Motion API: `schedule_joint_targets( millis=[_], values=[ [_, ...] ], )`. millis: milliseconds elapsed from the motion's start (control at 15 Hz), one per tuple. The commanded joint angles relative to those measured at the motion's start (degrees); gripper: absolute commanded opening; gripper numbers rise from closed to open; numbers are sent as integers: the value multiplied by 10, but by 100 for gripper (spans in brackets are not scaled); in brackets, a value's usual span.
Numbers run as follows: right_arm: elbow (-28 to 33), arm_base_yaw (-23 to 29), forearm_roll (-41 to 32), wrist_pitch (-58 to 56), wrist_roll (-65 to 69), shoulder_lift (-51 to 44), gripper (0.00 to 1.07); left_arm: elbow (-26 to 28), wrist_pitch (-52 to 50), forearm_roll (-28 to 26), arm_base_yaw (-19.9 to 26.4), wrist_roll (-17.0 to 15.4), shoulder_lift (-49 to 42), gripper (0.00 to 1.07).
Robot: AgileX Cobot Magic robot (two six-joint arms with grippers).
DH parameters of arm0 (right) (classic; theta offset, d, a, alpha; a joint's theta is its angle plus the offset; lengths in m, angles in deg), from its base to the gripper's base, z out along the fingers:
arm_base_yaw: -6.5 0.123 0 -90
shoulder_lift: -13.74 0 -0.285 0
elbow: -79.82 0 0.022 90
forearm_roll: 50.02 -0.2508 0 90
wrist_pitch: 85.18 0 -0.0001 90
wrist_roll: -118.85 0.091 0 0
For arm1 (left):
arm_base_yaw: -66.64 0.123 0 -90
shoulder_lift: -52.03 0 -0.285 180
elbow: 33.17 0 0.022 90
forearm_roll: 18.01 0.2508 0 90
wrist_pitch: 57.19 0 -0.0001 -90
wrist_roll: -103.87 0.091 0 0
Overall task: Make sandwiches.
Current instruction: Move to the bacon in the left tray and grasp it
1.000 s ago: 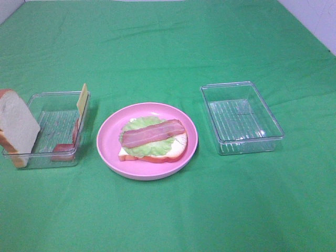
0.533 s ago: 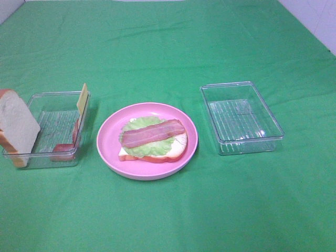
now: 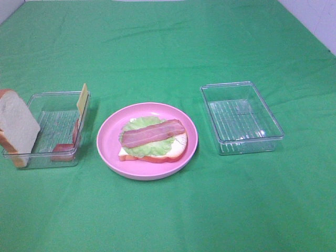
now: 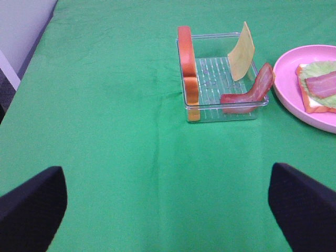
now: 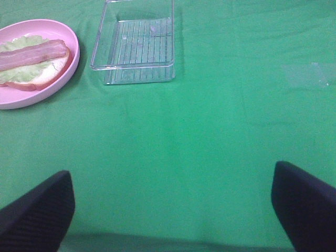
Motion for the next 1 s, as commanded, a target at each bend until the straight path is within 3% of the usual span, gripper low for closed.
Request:
schedule_joint_targets(
  millis=[67, 200, 400, 667, 733, 800, 1000],
  values=[
    [2, -2, 0, 0, -7, -18, 96, -1, -8, -5, 2, 1, -3, 98],
    [2, -3, 0, 0, -7, -18, 96, -1, -8, -5, 2, 1, 0, 98],
    [2, -50, 0, 0, -7, -19, 96, -1, -8, -6, 2, -5, -1, 98],
    [2, -48, 0, 0, -7, -18, 96, 15, 20, -4, 2, 7, 59, 98],
    [2, -48, 0, 0, -7, -18, 96, 34, 53, -3, 2, 16, 109, 98],
    [2, -48, 0, 0, -7, -18, 96, 85, 105, -3, 1, 18, 228, 98],
    [2, -48, 0, 0, -7, -18, 96, 175, 130, -4, 1, 0, 388, 98]
  ],
)
